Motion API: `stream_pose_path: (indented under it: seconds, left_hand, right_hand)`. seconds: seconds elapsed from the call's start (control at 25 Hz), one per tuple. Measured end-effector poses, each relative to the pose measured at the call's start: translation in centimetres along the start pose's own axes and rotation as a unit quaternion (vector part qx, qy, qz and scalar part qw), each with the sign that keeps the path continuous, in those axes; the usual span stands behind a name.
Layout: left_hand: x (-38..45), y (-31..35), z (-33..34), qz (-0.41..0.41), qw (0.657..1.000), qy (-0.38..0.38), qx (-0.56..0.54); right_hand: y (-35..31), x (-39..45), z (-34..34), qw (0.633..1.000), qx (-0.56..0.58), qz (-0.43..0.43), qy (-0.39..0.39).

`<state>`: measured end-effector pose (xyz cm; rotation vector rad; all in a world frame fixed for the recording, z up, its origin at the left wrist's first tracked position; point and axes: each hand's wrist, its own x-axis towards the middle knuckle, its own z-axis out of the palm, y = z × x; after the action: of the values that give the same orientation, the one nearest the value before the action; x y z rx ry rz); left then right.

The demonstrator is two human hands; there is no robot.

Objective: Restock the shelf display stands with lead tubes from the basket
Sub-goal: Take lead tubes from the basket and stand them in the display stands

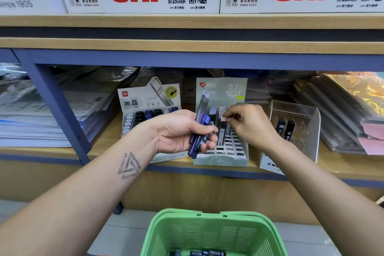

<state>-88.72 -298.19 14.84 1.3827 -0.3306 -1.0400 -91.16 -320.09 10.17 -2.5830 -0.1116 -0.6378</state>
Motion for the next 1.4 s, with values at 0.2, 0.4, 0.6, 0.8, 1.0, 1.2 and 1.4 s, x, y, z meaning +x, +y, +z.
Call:
stream_pose_path:
  seconds: [0.2, 0.4, 0.6, 0.8, 1.0, 1.2, 1.4]
  left_hand:
    - [-0.3, -0.1, 0.0, 0.017, 1.0, -0.012, -0.006]
    - [-0.2, -0.2, 0.2, 0.046, 0.999, 0.012, -0.006]
    - [-0.2, -0.3, 0.6, 0.048, 0.998, 0.035, -0.015]
    - [-0.2, -0.4, 1.1, 0.055, 0.997, 0.029, -0.041]
    - [-0.2, 0.0, 1.1, 0.045, 0.998, 0.038, -0.024]
    - [0.8, 0.1, 1.5, 0.085, 0.994, 0.065, -0.012]
    - [2.2, -0.4, 3.5, 0.122, 0.981, 0.122, 0.093]
  right_hand:
    - [-0.3, -0.1, -0.1, 0.998, -0.019, 0.032, -0.057]
    - [-2.4, 0.2, -2.1, 0.985, 0.156, 0.058, -0.034]
    - [-3.7, -0.5, -3.6, 0.898, 0.388, 0.132, -0.161]
    - [-3.5, -0.8, -3.2, 0.857, 0.467, 0.155, -0.155]
    - [-2.4, -1.3, -5.1, 0.867, 0.468, 0.143, -0.093]
    - [-1.2, -3.0, -6.3, 0.913, 0.392, 0.089, -0.073]
    - [0.0, -5.1, -7.3, 0.923, 0.367, 0.106, -0.054]
